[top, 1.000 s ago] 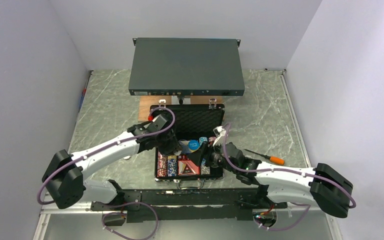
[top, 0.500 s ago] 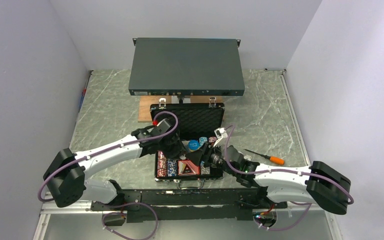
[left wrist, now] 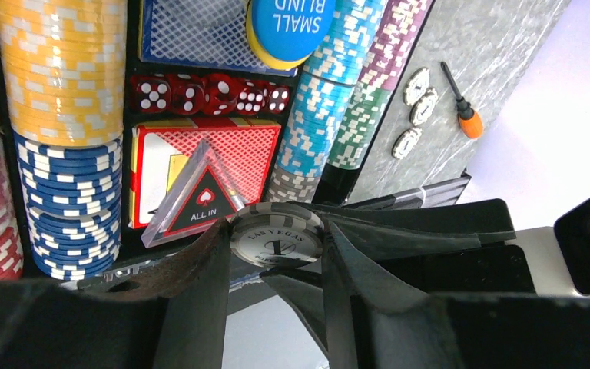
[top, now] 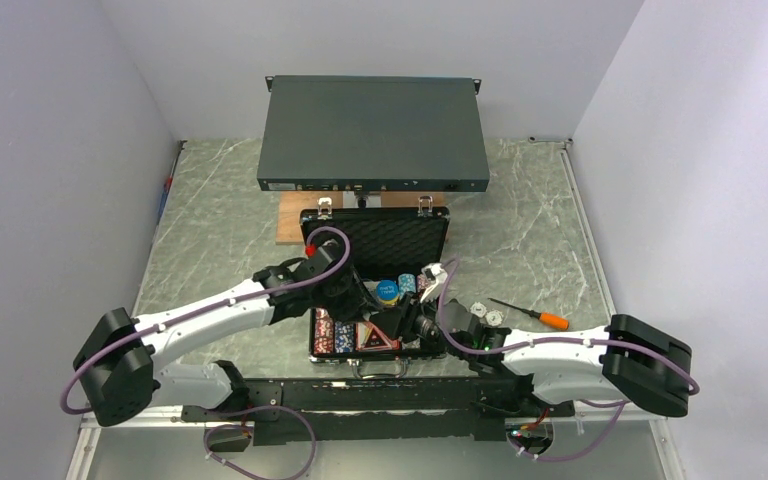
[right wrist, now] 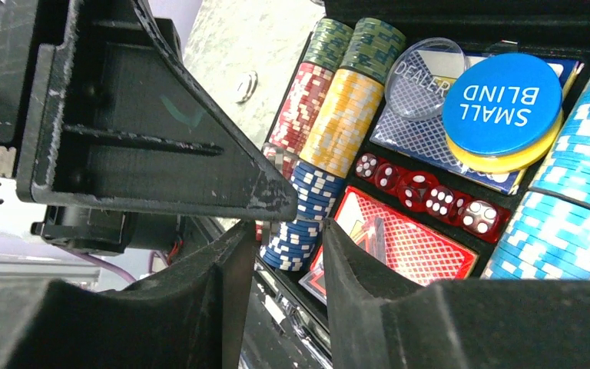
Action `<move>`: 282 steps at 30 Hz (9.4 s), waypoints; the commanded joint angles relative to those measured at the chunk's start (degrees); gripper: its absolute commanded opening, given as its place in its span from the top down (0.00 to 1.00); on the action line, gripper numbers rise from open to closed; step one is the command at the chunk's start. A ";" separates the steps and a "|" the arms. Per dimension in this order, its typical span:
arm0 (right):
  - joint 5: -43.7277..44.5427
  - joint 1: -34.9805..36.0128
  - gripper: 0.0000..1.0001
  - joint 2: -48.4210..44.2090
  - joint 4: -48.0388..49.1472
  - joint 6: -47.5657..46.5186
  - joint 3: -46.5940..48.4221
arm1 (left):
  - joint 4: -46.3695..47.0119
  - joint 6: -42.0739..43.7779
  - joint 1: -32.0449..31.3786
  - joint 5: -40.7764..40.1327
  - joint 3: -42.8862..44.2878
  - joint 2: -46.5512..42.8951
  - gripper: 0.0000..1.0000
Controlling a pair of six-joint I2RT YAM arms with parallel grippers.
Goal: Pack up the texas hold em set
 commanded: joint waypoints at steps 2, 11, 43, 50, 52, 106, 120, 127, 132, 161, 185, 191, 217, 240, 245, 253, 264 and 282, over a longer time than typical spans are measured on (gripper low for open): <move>4.64 1.34 0.68 0.47 4.60 -1.40 0.37 | 3.29 -2.90 -0.86 0.99 -1.27 -2.11 1.00; 4.52 2.32 0.76 -0.15 7.10 -3.97 -0.47 | 9.98 -3.67 -0.90 3.37 -6.16 -4.95 1.00; 14.99 3.49 1.00 -12.10 -58.64 -21.28 19.21 | -8.01 16.39 2.33 -16.24 -6.26 -26.70 0.12; 14.97 2.86 1.00 -7.45 -77.03 -28.70 34.16 | -21.32 20.05 2.50 -28.48 -3.82 -36.75 0.12; 17.33 2.93 1.00 -2.95 -84.66 -32.07 39.60 | -21.43 20.32 2.57 -29.25 -4.86 -40.55 0.12; 10.84 4.96 0.90 20.45 -84.21 -65.44 39.09 | -21.55 21.91 21.95 -13.38 -12.11 -37.98 0.09; 14.03 4.93 0.68 19.21 -83.87 -64.59 38.55 | -22.99 20.94 25.20 -12.13 -13.63 -40.36 0.08; 16.07 5.13 0.54 15.14 -84.25 -63.42 38.49 | -24.37 18.84 27.97 -10.66 -14.41 -38.50 0.01; 16.62 5.49 0.42 10.55 -84.33 -63.16 38.17 | -24.25 20.43 31.44 -7.46 -13.16 -35.07 0.01; 26.49 6.25 0.00 -10.06 -71.40 -44.07 35.31 | -21.79 19.35 54.87 -7.81 -6.59 -0.15 0.17; 24.09 6.19 0.00 -7.84 -70.52 -44.21 35.51 | -21.54 18.23 51.98 -10.03 -2.19 12.95 0.27; 23.68 6.19 0.00 -8.38 -70.78 -44.21 35.51 | -20.76 17.97 52.00 -11.62 -2.31 14.27 0.35; 17.52 6.20 0.00 -7.10 -64.04 -39.08 34.58 | -17.58 22.25 49.20 -12.18 -5.84 5.38 0.78; -3.85 0.18 0.00 -2.43 -16.69 -19.15 19.31 | -14.73 9.92 35.98 10.47 -11.23 -23.98 0.95; -2.76 2.77 0.00 6.42 -12.79 -18.53 21.75 | -14.47 5.97 30.44 9.23 -9.05 -24.79 0.92; 2.77 2.95 0.00 4.20 -17.42 -19.51 20.13 | -24.48 16.17 34.77 -5.19 -6.61 -23.43 0.55; 2.64 2.86 0.00 0.42 -25.17 -24.97 20.26 | -34.62 22.16 53.31 -12.34 -9.35 -21.58 0.04; -2.81 2.13 0.00 -10.76 -22.29 -32.03 12.99 | -48.32 8.63 64.99 -17.75 -9.39 -16.14 0.01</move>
